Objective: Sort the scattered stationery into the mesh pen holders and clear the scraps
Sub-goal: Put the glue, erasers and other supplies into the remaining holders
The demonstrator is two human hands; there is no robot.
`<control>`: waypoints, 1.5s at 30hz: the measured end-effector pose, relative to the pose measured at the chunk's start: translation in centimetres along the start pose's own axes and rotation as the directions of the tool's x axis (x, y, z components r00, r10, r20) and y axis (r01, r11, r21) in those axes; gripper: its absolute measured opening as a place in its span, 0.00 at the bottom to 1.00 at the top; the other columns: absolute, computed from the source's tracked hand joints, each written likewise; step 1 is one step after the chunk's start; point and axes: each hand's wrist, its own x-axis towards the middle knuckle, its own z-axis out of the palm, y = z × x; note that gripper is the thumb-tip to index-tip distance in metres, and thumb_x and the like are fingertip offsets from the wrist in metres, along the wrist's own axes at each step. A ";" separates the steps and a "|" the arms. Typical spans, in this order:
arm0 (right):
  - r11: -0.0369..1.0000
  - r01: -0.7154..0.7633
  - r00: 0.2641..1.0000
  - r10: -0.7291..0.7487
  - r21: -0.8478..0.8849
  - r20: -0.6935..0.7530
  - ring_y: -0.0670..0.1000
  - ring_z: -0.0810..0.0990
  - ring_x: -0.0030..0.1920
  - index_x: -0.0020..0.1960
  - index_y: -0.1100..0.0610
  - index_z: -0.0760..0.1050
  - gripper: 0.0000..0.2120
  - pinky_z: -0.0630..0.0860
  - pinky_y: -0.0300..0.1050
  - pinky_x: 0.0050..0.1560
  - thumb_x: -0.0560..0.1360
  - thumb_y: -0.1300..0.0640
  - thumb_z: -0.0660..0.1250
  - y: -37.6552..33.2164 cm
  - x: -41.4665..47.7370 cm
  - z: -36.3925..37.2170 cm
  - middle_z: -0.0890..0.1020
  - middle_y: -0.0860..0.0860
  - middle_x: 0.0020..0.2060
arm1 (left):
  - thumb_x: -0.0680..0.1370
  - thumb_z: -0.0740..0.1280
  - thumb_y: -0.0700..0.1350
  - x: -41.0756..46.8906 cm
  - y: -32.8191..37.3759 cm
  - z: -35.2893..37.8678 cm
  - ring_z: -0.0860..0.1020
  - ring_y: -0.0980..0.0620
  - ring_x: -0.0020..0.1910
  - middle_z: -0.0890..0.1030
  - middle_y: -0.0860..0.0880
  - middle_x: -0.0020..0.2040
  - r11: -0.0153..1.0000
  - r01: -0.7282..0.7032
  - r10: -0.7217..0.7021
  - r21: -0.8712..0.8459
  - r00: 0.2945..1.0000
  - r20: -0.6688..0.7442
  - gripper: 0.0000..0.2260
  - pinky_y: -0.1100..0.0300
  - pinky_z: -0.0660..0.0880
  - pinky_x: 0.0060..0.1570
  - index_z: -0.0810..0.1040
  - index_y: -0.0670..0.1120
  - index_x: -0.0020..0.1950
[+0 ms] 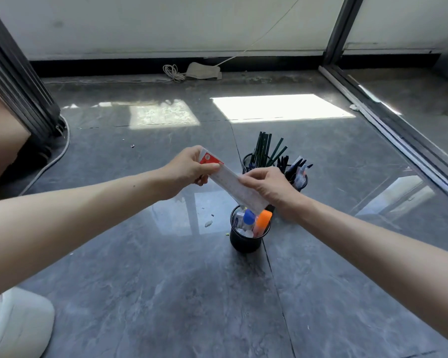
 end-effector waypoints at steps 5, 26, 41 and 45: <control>0.989 -0.081 0.980 0.057 -0.121 -0.190 0.52 0.78 0.36 0.36 0.56 0.80 0.12 0.75 0.44 0.34 0.77 0.57 0.64 2.8 0.7 -1.4 0.82 0.57 0.35 | 0.77 0.66 0.38 0.5 -0.3 0.0 0.71 0.53 0.30 0.74 0.47 0.34 0.995 -0.029 0.041 0.095 0.991 -0.127 0.08 0.65 0.69 0.27 0.69 0.46 0.42; 0.768 -0.072 0.997 0.072 -0.637 -0.027 0.54 0.75 0.42 0.52 0.56 0.81 0.12 0.72 0.46 0.42 0.71 0.60 0.63 5.0 -0.5 0.1 0.72 0.47 0.31 | 0.77 0.67 0.39 0.9 -0.8 1.9 0.73 0.55 0.34 0.75 0.49 0.39 0.937 -0.143 0.195 0.319 0.971 -0.139 0.05 0.72 0.69 0.26 0.71 0.42 0.47; 0.813 -0.027 0.999 0.048 -0.581 0.022 0.48 0.73 0.49 0.55 0.59 0.80 0.13 0.67 0.38 0.47 0.72 0.63 0.64 4.7 -0.9 -0.5 0.79 0.53 0.52 | 0.77 0.66 0.39 0.9 -0.2 3.5 0.73 0.49 0.34 0.75 0.48 0.38 0.841 -0.208 0.268 0.499 0.962 -0.052 0.06 0.58 0.71 0.33 0.69 0.43 0.47; 0.831 -0.044 0.998 0.061 -0.554 0.011 0.48 0.74 0.51 0.56 0.59 0.79 0.14 0.68 0.37 0.49 0.71 0.63 0.65 5.1 -0.6 -0.6 0.79 0.53 0.54 | 0.77 0.65 0.40 1.4 0.8 4.5 0.76 0.41 0.45 0.79 0.41 0.46 0.747 -0.266 0.306 0.609 0.951 0.040 0.06 0.48 0.75 0.44 0.70 0.41 0.51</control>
